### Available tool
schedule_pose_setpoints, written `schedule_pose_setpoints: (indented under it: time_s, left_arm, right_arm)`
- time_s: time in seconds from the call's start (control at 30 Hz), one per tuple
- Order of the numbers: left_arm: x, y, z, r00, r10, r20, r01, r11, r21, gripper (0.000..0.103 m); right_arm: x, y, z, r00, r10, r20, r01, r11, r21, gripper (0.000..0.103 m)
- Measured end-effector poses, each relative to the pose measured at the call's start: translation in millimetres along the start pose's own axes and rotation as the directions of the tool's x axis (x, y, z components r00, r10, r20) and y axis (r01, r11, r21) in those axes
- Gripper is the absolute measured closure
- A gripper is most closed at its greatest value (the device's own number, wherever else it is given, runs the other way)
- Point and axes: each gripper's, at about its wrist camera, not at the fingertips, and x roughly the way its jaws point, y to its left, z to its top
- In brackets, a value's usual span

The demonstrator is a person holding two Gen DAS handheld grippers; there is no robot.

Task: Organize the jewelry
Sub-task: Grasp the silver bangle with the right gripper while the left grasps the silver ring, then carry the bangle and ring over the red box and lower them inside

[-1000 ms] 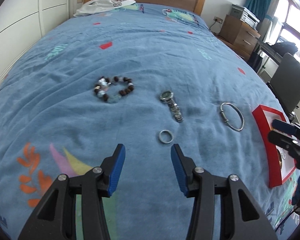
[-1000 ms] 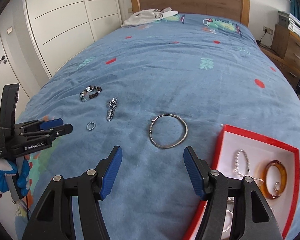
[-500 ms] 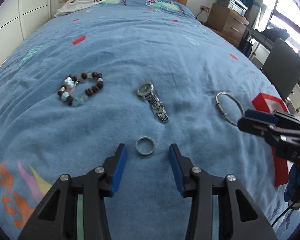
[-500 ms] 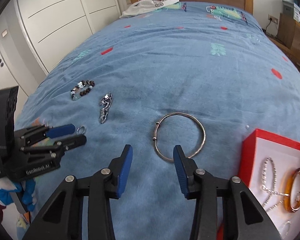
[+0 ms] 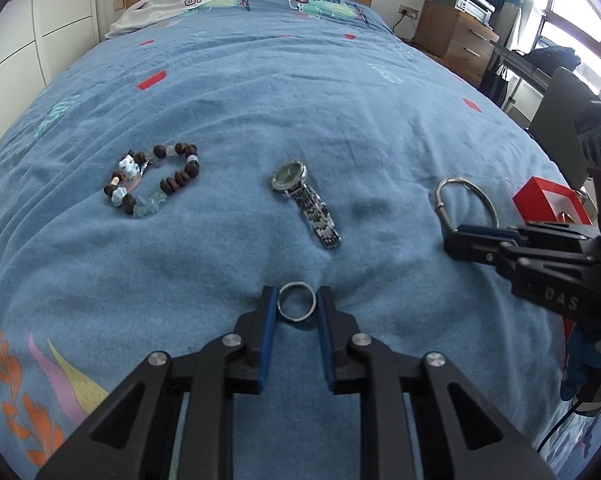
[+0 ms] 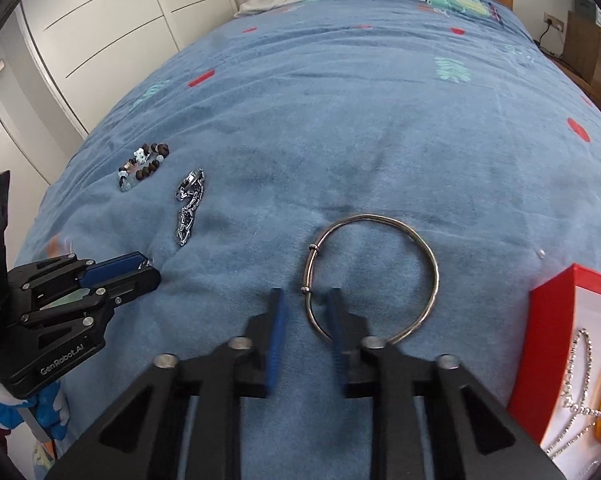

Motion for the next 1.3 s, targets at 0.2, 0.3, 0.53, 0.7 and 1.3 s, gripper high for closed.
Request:
schedule_pose_setpoints:
  time_s: [0.2,0.3,0.53,0.7,1.3]
  left_arm:
    - [-8.9,0.6,0.2,1.0,0.001,0.003,-0.001,1.0,-0.027,0.085]
    - [-17.2,-1.4,-2.2,1.0,0.0,0.007,0.0,0.999,-0.033,0.085]
    - [-45.7,-13.3,-6.6,0.999,0.012,0.031,-0.011,1.0,-0.02,0.085]
    - [-70.4,-23.8,-5.9,0.998,0.016,0.061,-0.015,1.0,-0.014,0.085]
    - [-132.1,-78.4,-7.9,0.99,-0.023,0.14,0.016,0.999,0.049,0.085]
  right_arm:
    - [-11.9,4.7,-2.6,0.998,0.062,0.0,-0.062,0.998,0.001,0.099]
    - [-25.4,7.2,-10.4,0.994,0.106,0.018,-0.106,0.994,0.011,0.099]
    - [-65.8,14.0,-22.0,0.983,0.164,0.085,-0.167,0.985,0.032,0.099]
    - [-99.7,17.4,-26.2,0.971,0.194,0.139,-0.201,0.979,0.037,0.1]
    - [-177.5,11.8,-54.6,0.958,0.162,0.234,-0.174,0.984,0.028,0.101]
